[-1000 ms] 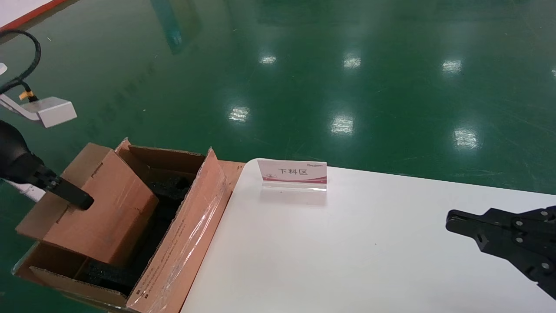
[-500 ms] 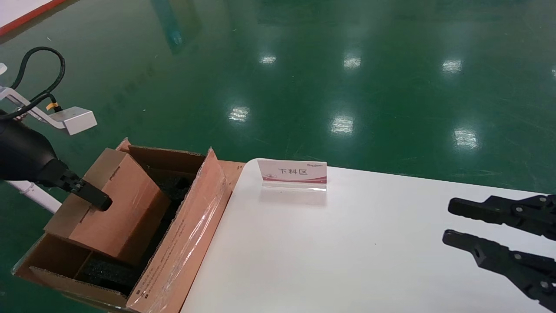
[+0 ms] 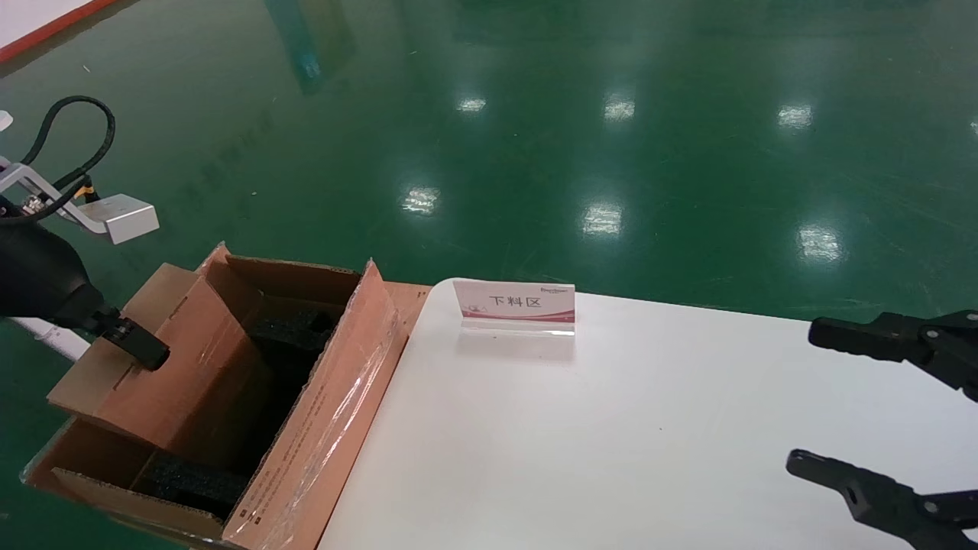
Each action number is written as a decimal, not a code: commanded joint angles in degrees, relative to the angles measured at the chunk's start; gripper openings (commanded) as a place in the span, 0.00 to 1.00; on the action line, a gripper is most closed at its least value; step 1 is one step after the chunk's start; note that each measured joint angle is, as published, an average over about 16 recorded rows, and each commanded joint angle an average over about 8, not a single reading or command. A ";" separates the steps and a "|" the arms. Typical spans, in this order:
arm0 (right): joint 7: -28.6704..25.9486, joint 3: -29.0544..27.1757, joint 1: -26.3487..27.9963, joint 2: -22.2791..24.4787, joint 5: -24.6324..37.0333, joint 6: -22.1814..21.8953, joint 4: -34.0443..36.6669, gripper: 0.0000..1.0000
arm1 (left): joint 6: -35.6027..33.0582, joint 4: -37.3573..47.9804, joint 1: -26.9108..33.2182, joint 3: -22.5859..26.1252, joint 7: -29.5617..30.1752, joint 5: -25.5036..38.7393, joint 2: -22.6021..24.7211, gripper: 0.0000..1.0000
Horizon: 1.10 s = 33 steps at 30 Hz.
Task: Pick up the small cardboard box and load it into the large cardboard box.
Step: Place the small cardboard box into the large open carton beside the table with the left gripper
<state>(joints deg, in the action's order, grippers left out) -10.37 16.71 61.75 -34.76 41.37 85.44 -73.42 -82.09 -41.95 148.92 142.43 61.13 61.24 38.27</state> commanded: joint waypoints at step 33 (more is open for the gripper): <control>0.06 0.11 0.03 0.05 -0.08 -0.05 0.00 1.00 | 8.17 0.17 -6.00 1.21 1.61 3.18 1.38 0.00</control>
<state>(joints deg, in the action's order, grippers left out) -10.31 16.83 61.77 -34.71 41.29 85.39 -73.42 -73.94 -41.71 142.86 143.66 62.84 64.42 39.71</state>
